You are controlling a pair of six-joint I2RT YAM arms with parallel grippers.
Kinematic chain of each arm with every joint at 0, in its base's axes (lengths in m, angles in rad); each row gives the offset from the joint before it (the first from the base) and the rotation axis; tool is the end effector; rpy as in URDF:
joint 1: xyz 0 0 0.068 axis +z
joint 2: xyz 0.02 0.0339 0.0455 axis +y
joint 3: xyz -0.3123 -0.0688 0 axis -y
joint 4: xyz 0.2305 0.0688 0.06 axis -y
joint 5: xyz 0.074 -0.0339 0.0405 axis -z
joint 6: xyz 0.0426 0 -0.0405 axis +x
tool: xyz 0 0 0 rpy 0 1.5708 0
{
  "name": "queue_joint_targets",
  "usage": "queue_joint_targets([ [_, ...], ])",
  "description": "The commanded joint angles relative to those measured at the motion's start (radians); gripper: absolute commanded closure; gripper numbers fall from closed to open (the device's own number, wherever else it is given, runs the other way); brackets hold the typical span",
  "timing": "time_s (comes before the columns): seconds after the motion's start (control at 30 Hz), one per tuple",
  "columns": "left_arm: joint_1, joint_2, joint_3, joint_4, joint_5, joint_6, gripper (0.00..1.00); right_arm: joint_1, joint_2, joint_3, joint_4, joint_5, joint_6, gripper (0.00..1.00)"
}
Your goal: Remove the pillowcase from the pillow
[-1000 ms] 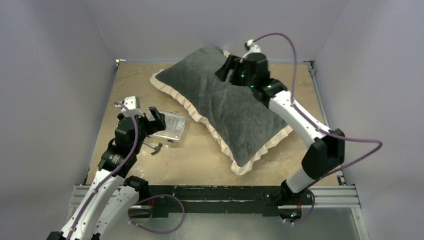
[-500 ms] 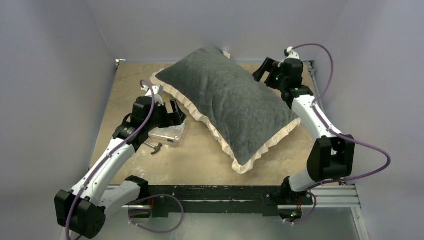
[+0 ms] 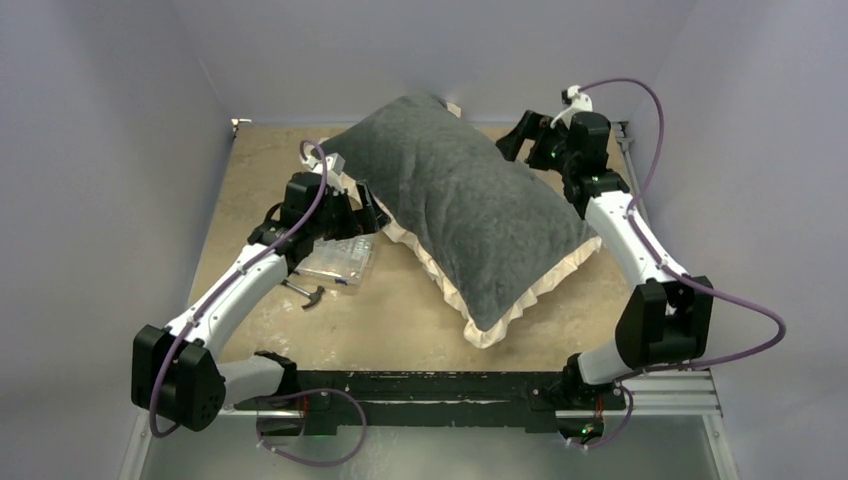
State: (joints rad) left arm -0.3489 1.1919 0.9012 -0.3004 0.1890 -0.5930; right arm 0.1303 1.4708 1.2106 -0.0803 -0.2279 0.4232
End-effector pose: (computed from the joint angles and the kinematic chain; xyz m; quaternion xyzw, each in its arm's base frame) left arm 0.2216 -0.0891 0.3305 -0.0629 0.8773 -0.2867 0.3796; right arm 0.3318 0.0532 0.3843 0.0535 0.8123 0.2460 0.5261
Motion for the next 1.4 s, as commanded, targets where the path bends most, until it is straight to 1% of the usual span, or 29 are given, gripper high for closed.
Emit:
queue_joint_targets([
  [0.0, 0.002, 0.047, 0.053, 0.1, 0.037, -0.057, 0.01, -0.001, 0.092, 0.165, 0.074, -0.035, -0.059, 0.01],
  [0.07, 0.002, 0.07, 0.061, 0.125, 0.034, -0.069, 0.01, -0.003, 0.17, 0.222, 0.063, -0.037, -0.064, 0.01],
  [0.17, 0.002, 0.107, 0.079, 0.149, 0.03, -0.076, 0.02, -0.004, 0.267, 0.284, 0.075, -0.079, -0.063, 0.01],
  [0.37, 0.001, 0.191, 0.108, 0.186, 0.025, -0.084, 0.06, 0.002, 0.478, 0.356, 0.154, -0.222, -0.101, 0.01],
  [0.47, -0.011, 0.254, 0.107, 0.225, 0.05, -0.085, 0.14, 0.022, 0.539, 0.337, 0.211, -0.327, -0.102, 0.01],
  [0.6, -0.056, 0.348, 0.104, 0.272, 0.077, -0.088, 0.24, 0.077, 0.577, 0.299, 0.25, -0.375, -0.113, 0.01],
  [0.67, -0.085, 0.398, 0.103, 0.285, 0.075, -0.096, 0.26, 0.096, 0.58, 0.269, 0.277, -0.413, -0.113, 0.05],
  [0.73, -0.111, 0.459, 0.103, 0.337, 0.078, -0.108, 0.28, 0.113, 0.577, 0.248, 0.294, -0.437, -0.112, 0.11],
  [0.83, -0.148, 0.527, 0.105, 0.372, 0.08, -0.128, 0.3, 0.138, 0.566, 0.24, 0.293, -0.443, -0.116, 0.31],
  [0.87, -0.157, 0.547, 0.108, 0.381, 0.084, -0.135, 0.31, 0.149, 0.556, 0.24, 0.287, -0.44, -0.118, 0.39],
  [0.9, -0.166, 0.564, 0.11, 0.391, 0.088, -0.141, 0.31, 0.153, 0.544, 0.238, 0.284, -0.435, -0.119, 0.51],
  [0.93, -0.171, 0.575, 0.111, 0.4, 0.09, -0.15, 0.32, 0.155, 0.524, 0.237, 0.28, -0.429, -0.119, 0.6],
  [1.0, -0.18, 0.587, 0.113, 0.426, 0.09, -0.166, 0.32, 0.156, 0.479, 0.246, 0.264, -0.405, -0.124, 0.75],
  [1.1, -0.196, 0.6, 0.144, 0.447, 0.08, -0.179, 0.31, 0.156, 0.413, 0.304, 0.205, -0.287, -0.135, 1.0],
  [1.2, -0.218, 0.632, 0.223, 0.439, 0.078, -0.175, 0.31, 0.157, 0.361, 0.391, 0.129, -0.134, -0.152, 1.0],
  [1.27, -0.236, 0.661, 0.288, 0.426, 0.077, -0.165, 0.31, 0.162, 0.317, 0.449, 0.093, 0.015, -0.163, 1.0],
  [1.37, -0.26, 0.712, 0.39, 0.413, 0.065, -0.159, 0.3, 0.181, 0.262, 0.536, 0.04, 0.198, -0.181, 1.0],
])
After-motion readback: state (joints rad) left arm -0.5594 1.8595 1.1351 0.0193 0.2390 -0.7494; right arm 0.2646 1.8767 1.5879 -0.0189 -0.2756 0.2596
